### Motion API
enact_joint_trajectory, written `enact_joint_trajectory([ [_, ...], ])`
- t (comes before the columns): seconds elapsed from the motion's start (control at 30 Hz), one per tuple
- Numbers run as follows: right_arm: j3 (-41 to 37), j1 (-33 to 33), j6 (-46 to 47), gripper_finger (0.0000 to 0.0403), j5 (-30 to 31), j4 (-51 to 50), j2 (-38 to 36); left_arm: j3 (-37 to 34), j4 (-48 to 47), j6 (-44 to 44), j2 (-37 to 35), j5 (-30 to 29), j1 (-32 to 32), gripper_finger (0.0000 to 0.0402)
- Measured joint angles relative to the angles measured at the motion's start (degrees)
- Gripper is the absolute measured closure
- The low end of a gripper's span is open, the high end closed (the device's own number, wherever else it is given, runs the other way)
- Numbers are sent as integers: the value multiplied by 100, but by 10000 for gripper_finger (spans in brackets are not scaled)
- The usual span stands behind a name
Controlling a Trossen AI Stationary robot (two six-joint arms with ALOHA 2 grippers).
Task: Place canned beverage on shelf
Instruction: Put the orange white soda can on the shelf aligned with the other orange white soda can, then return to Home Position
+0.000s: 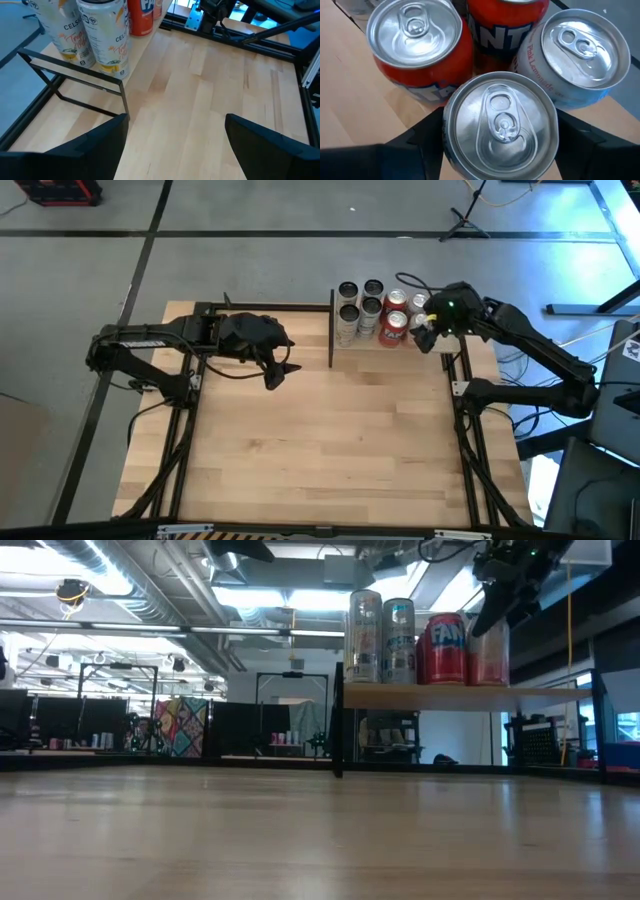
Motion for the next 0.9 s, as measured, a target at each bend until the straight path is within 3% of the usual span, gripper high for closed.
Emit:
enact_joint_trajectory([
  [0.23,10,6,-135,27,127,-93,-8,0,4,-2,0,-2,0,72],
  [0.3,131,6,-146,15,128,-150,-9,0,26,-2,0,-2,0,72],
  [0.53,884,8,-417,49,119,-457,-5,0,24,22,0,-2,0,72],
  [0.67,1614,8,-270,58,-190,-646,-8,-2,44,33,-36,-2,-15,72],
  [0.8,1989,17,359,75,-1328,-66,-42,0,70,40,-41,-18,-133,72],
  [0.9,1836,302,752,121,-1940,715,-61,-1,26,20,16,-276,-240,75],
])
